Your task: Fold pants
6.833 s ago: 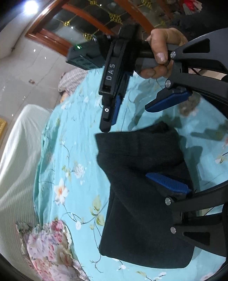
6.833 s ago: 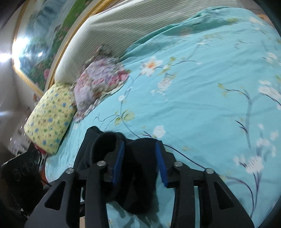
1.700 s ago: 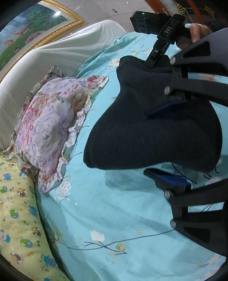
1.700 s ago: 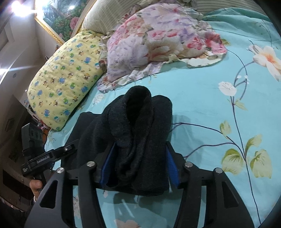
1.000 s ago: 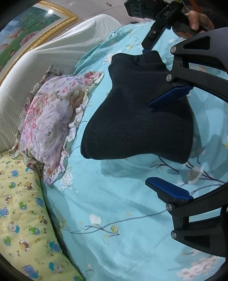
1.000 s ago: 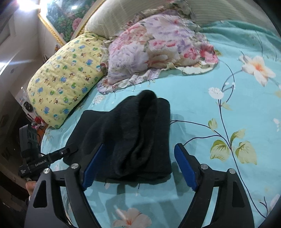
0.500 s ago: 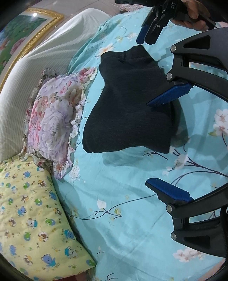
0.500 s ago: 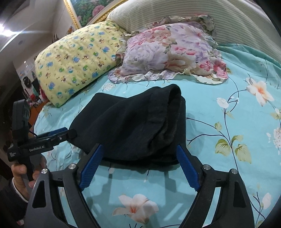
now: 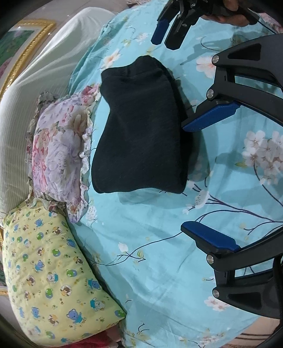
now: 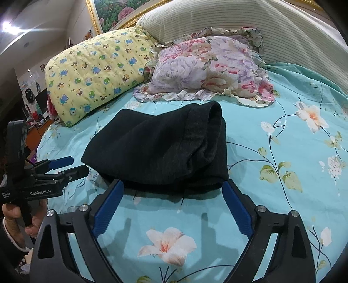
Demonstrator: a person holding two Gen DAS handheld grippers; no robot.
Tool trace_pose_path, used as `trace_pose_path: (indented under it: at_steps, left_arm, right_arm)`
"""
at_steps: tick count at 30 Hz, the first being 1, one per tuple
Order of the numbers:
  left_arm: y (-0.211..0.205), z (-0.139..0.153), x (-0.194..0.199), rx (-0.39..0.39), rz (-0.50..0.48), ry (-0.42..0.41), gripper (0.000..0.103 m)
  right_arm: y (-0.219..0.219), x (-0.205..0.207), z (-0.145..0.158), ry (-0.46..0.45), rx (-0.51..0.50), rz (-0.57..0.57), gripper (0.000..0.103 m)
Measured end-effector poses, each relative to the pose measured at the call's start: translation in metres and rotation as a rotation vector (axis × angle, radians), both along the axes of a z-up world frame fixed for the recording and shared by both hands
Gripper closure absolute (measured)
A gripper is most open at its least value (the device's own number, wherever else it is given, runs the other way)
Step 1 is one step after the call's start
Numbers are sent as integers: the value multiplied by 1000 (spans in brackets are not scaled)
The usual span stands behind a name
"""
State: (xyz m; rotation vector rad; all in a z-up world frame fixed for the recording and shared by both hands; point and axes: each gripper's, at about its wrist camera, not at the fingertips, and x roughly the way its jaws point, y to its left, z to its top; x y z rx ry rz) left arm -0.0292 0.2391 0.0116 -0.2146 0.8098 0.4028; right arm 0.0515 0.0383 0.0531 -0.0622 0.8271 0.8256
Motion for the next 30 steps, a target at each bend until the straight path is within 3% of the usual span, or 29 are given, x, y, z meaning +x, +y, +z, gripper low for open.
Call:
trace_pose_path:
  at_steps: [9, 30]
  left_arm:
    - [-22, -3, -3, 51, -6, -5, 16]
    - [-15, -26, 0, 11, 38, -22, 15]
  right_arm:
    - [2, -15, -3, -27, -7, 23, 8]
    - [17, -22, -17, -85, 32, 17, 6]
